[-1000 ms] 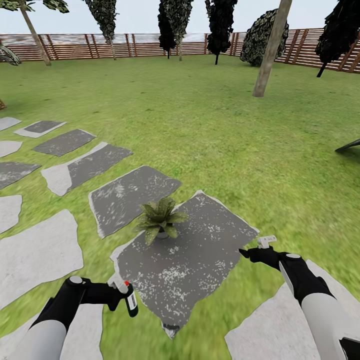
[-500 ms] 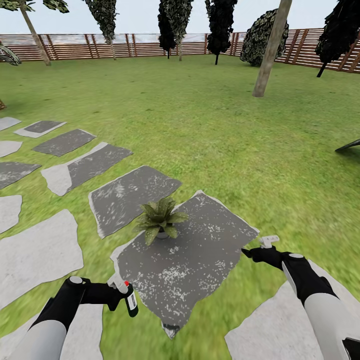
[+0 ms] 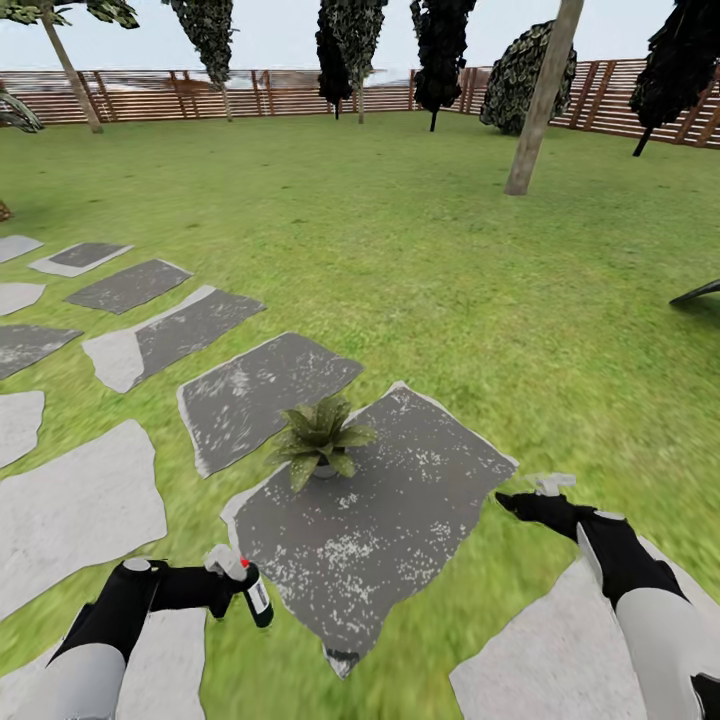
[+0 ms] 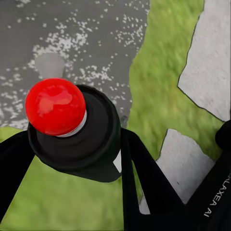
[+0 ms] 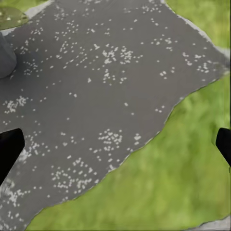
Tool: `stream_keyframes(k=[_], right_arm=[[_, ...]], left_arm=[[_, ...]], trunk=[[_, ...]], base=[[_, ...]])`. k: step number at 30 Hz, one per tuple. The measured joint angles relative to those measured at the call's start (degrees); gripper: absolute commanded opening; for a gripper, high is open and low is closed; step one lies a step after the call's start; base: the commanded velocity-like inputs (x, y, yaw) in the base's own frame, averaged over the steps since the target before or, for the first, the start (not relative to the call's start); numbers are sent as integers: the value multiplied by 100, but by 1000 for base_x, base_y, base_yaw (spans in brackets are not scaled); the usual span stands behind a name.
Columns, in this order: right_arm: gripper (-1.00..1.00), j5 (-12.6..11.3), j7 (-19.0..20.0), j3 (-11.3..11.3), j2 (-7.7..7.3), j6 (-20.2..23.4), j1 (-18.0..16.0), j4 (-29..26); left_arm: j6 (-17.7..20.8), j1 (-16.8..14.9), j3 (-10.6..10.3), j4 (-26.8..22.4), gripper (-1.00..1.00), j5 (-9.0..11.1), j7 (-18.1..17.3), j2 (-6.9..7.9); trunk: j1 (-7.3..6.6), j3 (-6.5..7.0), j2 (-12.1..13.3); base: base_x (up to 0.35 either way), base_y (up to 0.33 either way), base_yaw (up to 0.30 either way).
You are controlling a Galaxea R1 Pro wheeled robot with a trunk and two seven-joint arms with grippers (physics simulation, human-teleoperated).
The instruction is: Pick up the pesticide atomizer in the garden and spray insectifuge to fully cover both potted plants in the garden.
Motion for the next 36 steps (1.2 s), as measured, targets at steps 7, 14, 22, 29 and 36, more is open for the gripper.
stream_keyframes(k=[7,14,22,29,36], right_arm=[[100,13,6,-878,15,0,2,-3],[100,38,0,-900,24,-7,3,-9],[100,41,-7,-909,24,-8,3,-15],[100,42,8,-909,25,1,3,-19],[100,42,-1,-909,26,-8,0,-16]], left_arm=[[3,1,352,-119,-100,0,3,2],[5,2,360,-209,-100,-12,4,-6],[22,2,432,-204,-100,-10,-14,-8],[23,2,443,-198,-100,-6,-15,-11],[20,4,1016,-204,-100,2,-15,-7]], trunk=[[0,62,0],[0,120,0],[0,129,0],[0,129,0],[0,129,0]], base=[[0,0,0],[0,0,-4],[0,0,98],[0,0,64],[0,0,283]])
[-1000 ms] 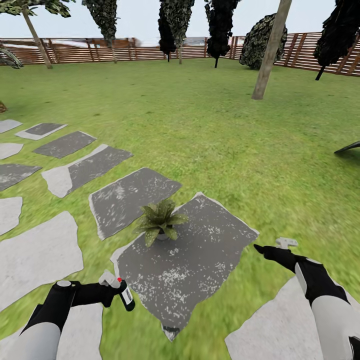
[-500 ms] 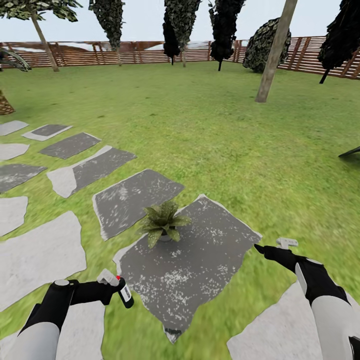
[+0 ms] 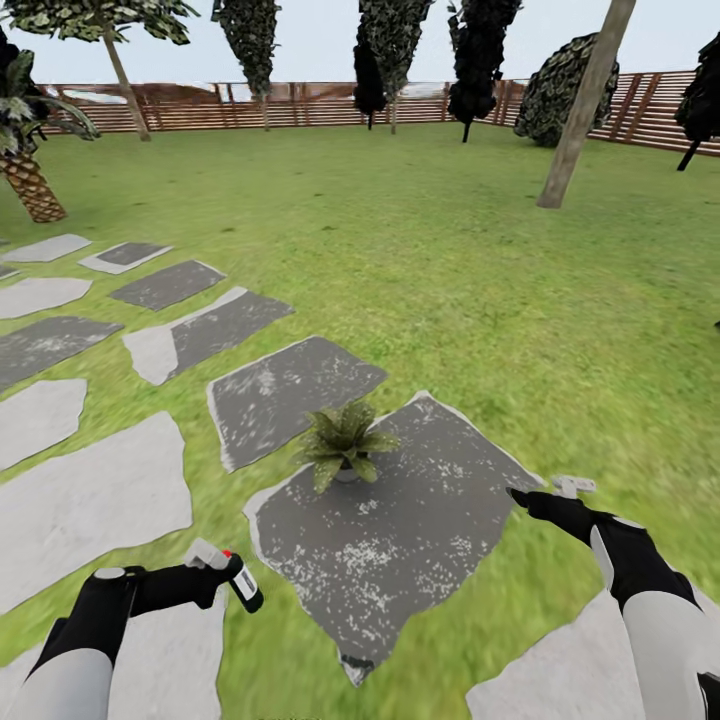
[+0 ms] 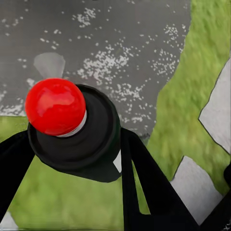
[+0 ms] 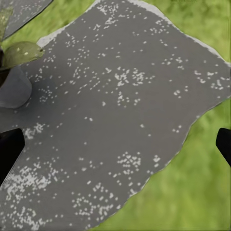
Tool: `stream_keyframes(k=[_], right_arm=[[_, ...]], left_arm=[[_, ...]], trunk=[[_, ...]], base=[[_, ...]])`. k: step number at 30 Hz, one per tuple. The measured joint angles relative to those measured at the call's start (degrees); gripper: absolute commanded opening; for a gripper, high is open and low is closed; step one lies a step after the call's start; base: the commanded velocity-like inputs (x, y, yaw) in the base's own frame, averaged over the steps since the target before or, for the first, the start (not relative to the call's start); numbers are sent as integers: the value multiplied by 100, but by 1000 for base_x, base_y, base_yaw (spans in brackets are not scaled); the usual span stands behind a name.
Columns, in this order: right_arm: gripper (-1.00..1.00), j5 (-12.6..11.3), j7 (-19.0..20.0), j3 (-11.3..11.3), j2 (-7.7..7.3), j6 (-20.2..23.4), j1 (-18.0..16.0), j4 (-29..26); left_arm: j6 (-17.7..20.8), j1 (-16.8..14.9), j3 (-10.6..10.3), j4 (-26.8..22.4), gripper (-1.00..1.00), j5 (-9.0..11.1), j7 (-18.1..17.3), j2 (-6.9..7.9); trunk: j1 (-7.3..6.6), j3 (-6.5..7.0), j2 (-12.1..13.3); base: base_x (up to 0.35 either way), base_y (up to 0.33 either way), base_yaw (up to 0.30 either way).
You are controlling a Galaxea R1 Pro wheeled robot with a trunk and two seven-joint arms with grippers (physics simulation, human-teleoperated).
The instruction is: Pick up the pesticide atomizer in the garden and spray insectifuge to fully cover both potted plants in the garden.
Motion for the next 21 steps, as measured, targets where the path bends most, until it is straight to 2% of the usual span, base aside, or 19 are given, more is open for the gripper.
stream_keyframes(k=[13,21], right_arm=[[100,0,-1,0,-9,-5,1,-4],[100,-1,-1,-4,-9,-5,0,-1]], left_arm=[[-7,-1,44,0,-100,9,0,-5],[-6,-1,40,0,-100,9,0,-9]], trunk=[[0,15,0],[-31,46,-1]], base=[[-2,0,287],[-251,0,275]])
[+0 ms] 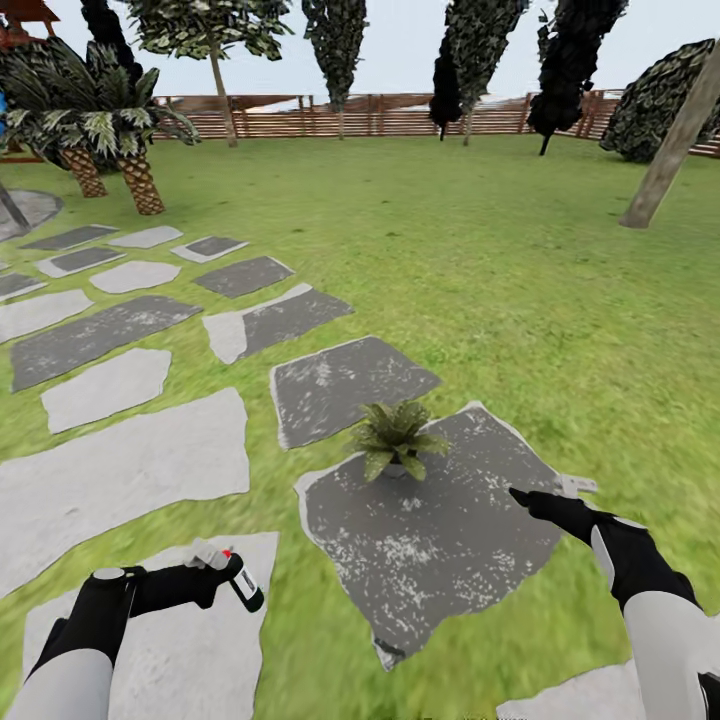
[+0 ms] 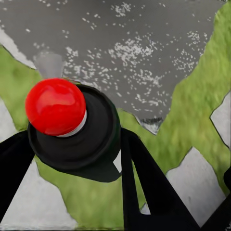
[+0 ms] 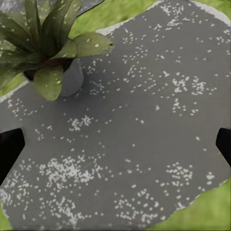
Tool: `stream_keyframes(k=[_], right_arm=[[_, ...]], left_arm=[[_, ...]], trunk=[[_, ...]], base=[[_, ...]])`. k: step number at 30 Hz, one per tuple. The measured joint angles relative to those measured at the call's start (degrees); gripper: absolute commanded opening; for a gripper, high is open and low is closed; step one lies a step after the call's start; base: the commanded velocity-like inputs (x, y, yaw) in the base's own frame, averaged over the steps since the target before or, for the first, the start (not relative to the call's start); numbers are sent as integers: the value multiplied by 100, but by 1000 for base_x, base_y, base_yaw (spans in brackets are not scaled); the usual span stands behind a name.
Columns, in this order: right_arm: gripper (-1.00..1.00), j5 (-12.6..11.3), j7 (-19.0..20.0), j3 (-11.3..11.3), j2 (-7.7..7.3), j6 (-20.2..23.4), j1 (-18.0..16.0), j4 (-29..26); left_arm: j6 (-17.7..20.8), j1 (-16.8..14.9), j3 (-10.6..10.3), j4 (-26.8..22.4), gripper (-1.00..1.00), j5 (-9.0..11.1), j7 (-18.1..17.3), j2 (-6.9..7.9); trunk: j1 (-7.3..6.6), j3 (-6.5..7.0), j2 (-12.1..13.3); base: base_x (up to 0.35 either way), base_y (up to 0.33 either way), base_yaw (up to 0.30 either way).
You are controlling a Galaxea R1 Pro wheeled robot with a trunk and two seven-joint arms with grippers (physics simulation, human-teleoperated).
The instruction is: Pick up the pesticide atomizer in the garden and spray insectifuge to fully cover both potted plants in the garden.
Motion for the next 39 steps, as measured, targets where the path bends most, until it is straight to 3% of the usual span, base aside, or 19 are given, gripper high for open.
stream_keyframes(k=[11,24,39], right_arm=[[100,1,0,-2,0,-4,1,1],[100,0,0,0,0,-5,1,1],[100,1,0,0,0,-5,2,1]], left_arm=[[0,1,-3,0,-100,-9,0,0],[-1,1,0,0,-100,-9,0,0],[0,0,0,0,-100,-10,0,0]], trunk=[[31,44,1],[-254,330,521],[-255,397,522]], base=[[-20,0,272],[0,0,270],[0,0,261]])
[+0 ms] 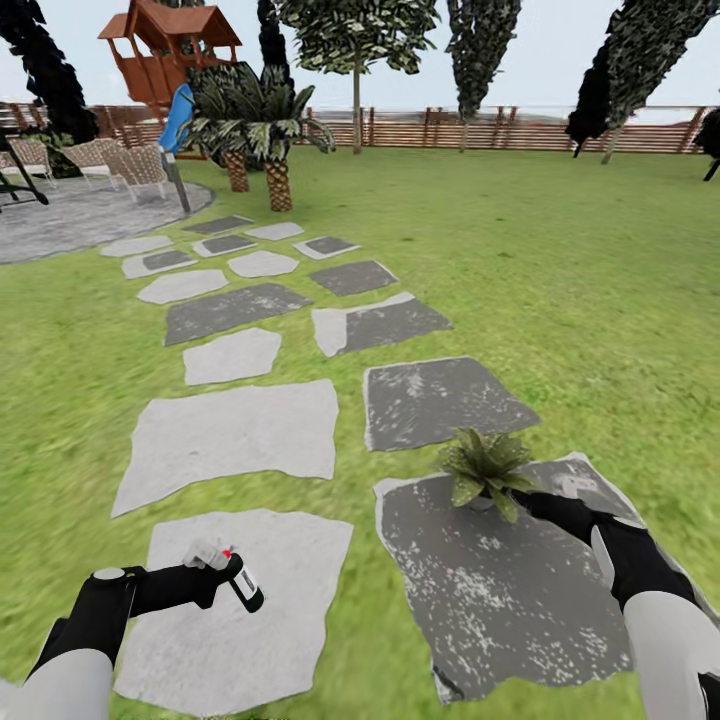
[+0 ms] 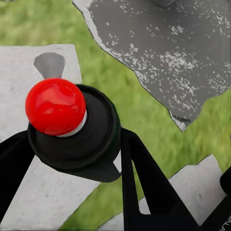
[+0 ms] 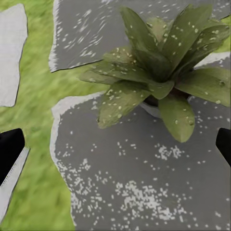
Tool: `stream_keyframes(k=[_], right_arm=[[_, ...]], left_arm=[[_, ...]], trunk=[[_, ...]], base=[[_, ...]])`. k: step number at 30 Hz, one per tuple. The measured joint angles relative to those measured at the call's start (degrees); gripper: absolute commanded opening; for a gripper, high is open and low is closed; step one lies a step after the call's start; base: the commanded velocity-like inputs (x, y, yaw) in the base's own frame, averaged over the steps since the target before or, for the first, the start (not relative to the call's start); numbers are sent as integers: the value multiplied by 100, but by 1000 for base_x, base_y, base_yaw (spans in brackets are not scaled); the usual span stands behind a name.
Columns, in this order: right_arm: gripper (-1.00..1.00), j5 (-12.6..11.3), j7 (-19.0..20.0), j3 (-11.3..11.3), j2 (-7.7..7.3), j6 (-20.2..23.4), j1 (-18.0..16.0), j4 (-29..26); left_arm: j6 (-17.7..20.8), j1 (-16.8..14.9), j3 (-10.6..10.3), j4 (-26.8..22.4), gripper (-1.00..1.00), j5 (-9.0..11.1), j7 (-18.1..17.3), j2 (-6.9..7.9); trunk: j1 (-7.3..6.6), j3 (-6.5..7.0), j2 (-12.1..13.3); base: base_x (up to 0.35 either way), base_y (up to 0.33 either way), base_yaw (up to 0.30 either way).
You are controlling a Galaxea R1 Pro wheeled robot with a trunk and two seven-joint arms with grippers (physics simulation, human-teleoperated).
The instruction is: Pick up the pesticide atomizer in the garden and spray insectifuge to fully cover both potted plants in the garden.
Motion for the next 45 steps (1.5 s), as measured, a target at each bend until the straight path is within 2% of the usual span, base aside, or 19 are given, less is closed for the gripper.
stream_keyframes(k=[12,17,21,23,31,35,45], right_arm=[[100,11,3,0,70,-56,-1,-94],[100,-23,11,-23,78,-66,0,-933],[100,-37,20,-31,80,-24,0,-1857],[100,-25,21,-29,80,4,1,-2027],[100,-26,22,-28,80,26,2,-2136],[100,-34,18,-30,80,832,2,-2157],[100,17,14,10,90,853,0,-2104]], left_arm=[[0,-1,0,2,-100,-3,1,-1],[0,-2,1,1,-100,-2,1,-1],[0,-3,1,-3,-100,-2,1,-1],[0,-3,1,-5,-100,-2,1,-1],[0,-1,1,-5,-100,-2,1,-1],[-1,-1,0,-6,-100,-2,1,-1],[0,0,0,0,-100,0,0,0]], trunk=[[0,15,0],[0,15,0],[0,15,0],[0,15,0],[0,15,0],[0,15,0],[0,15,0]], base=[[0,0,48],[0,0,0],[0,0,0],[0,0,0],[0,0,0],[0,0,55],[0,0,255]])
